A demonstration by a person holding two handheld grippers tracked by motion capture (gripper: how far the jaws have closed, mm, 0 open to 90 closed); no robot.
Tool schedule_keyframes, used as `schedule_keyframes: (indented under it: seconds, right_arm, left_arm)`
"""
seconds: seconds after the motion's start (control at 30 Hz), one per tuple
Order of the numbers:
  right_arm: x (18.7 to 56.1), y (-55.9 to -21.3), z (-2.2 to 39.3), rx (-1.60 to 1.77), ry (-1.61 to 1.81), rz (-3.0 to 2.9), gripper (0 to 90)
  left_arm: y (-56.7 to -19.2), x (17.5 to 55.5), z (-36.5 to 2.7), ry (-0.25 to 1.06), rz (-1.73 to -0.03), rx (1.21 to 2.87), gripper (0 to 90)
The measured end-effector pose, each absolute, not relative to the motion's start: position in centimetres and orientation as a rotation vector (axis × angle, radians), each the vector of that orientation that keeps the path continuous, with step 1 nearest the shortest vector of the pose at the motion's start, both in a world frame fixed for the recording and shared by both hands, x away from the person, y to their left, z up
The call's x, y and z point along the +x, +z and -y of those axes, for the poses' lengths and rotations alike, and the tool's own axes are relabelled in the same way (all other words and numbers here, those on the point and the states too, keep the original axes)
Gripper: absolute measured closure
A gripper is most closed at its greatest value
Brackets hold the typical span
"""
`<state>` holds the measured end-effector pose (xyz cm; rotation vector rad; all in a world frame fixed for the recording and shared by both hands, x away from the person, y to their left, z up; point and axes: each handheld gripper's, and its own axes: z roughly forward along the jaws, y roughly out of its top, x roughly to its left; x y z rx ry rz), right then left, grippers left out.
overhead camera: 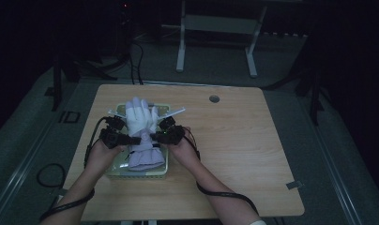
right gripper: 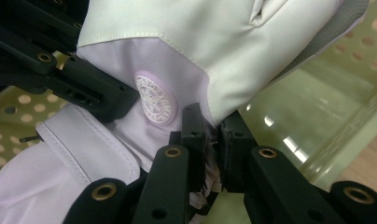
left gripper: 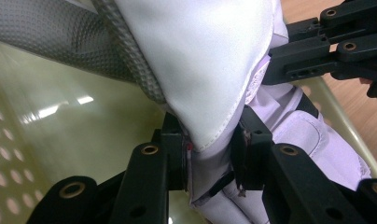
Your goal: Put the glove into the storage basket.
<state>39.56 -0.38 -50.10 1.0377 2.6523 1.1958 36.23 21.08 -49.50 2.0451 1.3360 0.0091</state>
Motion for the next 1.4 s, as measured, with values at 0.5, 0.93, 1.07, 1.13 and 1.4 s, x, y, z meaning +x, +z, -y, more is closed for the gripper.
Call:
schedule_keyframes:
  seconds: [0.5,0.93,1.07,1.13,1.4]
  right_arm:
    - [39.3,-51.8,-0.2,1.032,1.053,-2.722,78.0]
    - [39.2,-51.0,-0.4,0.942,1.032,-2.665,50.5]
    - [39.4,-49.8,1.0,0.919,1.191,-2.633,41.2]
    - [39.6,-49.3,1.8,0.930,1.247,-2.625,36.7]
    - [39.4,-48.5,4.2,0.846,1.371,-2.656,18.0]
  left_arm:
    - [-51.5,36.7,-20.6,-0.066,-1.400,2.138,65.6]
    - [-52.5,37.2,-19.3,0.075,-1.474,2.232,40.5]
    - [-52.0,36.8,-19.8,0.125,-1.454,2.179,23.8]
    - [-51.6,36.7,-20.1,0.139,-1.454,2.124,10.4]
    - [-49.8,34.7,-20.0,0.327,-1.350,1.985,0.0]
